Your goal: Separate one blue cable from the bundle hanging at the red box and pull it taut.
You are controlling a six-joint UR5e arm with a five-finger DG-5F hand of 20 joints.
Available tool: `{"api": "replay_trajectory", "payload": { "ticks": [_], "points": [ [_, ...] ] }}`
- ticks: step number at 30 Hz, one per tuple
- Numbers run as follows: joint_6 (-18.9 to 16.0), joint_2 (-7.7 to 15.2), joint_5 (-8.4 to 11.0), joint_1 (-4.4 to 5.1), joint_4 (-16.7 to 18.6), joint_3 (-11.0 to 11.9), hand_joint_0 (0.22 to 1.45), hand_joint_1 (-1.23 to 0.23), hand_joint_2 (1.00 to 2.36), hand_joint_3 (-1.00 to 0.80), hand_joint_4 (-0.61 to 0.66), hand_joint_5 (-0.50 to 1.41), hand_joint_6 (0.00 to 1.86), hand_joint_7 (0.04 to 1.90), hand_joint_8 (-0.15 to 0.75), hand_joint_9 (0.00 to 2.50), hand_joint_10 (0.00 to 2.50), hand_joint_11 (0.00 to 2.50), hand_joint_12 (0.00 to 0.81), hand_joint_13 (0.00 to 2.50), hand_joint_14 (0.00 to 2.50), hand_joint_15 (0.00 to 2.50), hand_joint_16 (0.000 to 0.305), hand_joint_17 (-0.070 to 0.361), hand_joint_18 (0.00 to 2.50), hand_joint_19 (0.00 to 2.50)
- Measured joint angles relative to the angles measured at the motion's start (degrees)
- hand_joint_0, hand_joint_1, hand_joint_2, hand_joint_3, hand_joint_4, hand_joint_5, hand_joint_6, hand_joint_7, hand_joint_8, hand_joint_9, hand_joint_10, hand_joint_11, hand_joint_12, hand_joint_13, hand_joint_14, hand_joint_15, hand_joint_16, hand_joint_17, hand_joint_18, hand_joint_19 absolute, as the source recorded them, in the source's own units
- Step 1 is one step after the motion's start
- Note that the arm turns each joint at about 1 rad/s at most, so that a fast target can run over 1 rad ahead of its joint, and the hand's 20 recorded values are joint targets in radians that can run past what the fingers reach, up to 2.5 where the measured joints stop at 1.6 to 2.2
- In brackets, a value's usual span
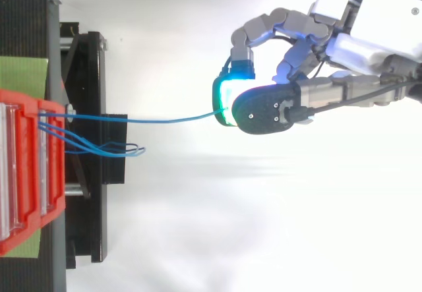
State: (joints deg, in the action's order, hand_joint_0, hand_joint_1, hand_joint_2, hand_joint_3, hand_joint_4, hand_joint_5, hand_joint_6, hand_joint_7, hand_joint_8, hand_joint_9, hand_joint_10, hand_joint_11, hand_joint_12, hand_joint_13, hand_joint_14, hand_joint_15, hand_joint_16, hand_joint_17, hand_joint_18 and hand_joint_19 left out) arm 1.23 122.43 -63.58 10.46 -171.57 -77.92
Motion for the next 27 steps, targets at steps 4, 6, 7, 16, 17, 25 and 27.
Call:
{"api": "replay_trajectory", "payload": {
  "ticks": [4, 6, 7, 16, 17, 25, 27],
  "points": [
    [0.07, 0.00, 0.02, 0.00, 0.01, 0.00, 0.76, -0.71, 1.02, -0.34, -0.08, -0.23, 0.93, 1.18, 0.249, 1.11, 1.04, 1.57, 0.312, 1.01, 1.81, 1.44, 0.034, 0.077, 1.12, 1.59],
    [0.08, 0.00, 0.03, 0.00, 0.01, 0.00, 0.76, -0.71, 1.02, -0.34, -0.08, -0.23, 0.93, 1.18, 0.242, 1.11, 1.00, 1.58, 0.317, 1.01, 1.78, 1.46, 0.035, 0.079, 1.11, 1.57],
    [0.08, 0.00, 0.03, 0.00, 0.01, 0.00, 0.76, -0.72, 1.02, -0.34, -0.08, -0.23, 0.93, 1.18, 0.243, 1.11, 1.00, 1.59, 0.315, 1.01, 1.77, 1.47, 0.035, 0.079, 1.11, 1.57],
    [0.09, -0.01, 0.03, 0.00, 0.01, -0.01, 0.76, -0.72, 1.02, -0.33, -0.09, -0.23, 0.93, 1.19, 0.245, 1.12, 0.97, 1.59, 0.315, 1.01, 1.76, 1.45, 0.035, 0.080, 1.11, 1.56],
    [0.09, -0.01, 0.03, 0.00, 0.01, 0.00, 0.76, -0.72, 1.02, -0.34, -0.08, -0.23, 0.93, 1.19, 0.241, 1.12, 0.97, 1.59, 0.314, 1.01, 1.76, 1.46, 0.035, 0.080, 1.11, 1.57],
    [0.09, 0.00, 0.03, 0.00, 0.06, 0.02, 0.77, -0.72, 1.02, -0.33, -0.08, -0.23, 0.93, 1.20, 0.248, 1.13, 0.96, 1.59, 0.319, 1.02, 1.77, 1.45, 0.035, 0.079, 1.11, 1.57],
    [0.09, 0.00, 0.03, 0.00, 0.08, 0.02, 0.77, -0.71, 1.02, -0.33, -0.08, -0.22, 0.93, 1.21, 0.245, 1.13, 0.96, 1.61, 0.313, 1.01, 1.77, 1.45, 0.036, 0.081, 1.11, 1.57]
  ]
}}
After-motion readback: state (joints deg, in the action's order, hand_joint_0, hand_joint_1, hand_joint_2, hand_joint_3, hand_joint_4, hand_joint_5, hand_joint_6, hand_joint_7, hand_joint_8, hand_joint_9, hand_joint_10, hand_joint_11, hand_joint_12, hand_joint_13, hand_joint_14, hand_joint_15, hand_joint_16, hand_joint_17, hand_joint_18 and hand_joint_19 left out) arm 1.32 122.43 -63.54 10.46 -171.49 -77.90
